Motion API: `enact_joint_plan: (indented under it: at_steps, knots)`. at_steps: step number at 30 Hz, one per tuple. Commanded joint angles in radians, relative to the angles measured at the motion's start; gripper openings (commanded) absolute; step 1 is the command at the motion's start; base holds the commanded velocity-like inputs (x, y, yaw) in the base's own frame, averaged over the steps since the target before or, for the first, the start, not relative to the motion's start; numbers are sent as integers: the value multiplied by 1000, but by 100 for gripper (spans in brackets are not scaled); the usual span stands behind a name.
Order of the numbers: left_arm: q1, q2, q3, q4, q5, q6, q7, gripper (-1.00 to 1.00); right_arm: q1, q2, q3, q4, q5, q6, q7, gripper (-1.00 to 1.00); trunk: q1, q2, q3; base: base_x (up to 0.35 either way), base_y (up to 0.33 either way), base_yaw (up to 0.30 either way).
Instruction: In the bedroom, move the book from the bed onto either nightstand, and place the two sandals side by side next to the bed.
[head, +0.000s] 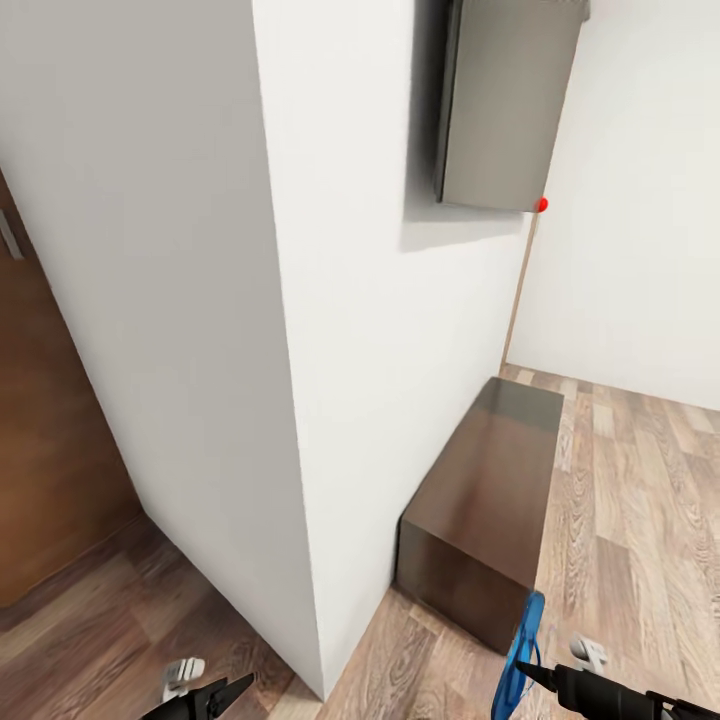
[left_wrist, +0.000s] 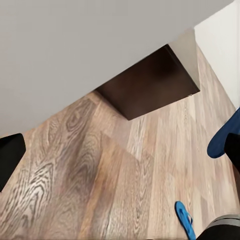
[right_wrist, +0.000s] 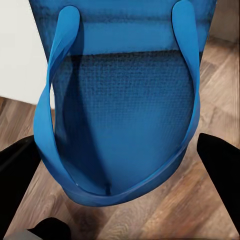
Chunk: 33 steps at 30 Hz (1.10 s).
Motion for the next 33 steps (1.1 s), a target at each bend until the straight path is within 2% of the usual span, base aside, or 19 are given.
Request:
enact_joint_plan:
  at_steps: [1, 33]
  knots:
    - [0, 0, 1, 0, 6, 10, -3, 100, -1, 0, -8, 0, 1, 10, 3, -100, 0, 0, -1, 0, 0, -229]
    - [0, 0, 1, 0, 6, 10, -3, 100, -1, 0, -8, 0, 1, 10, 3, -100, 0, 0, -1, 0, 0, -172]
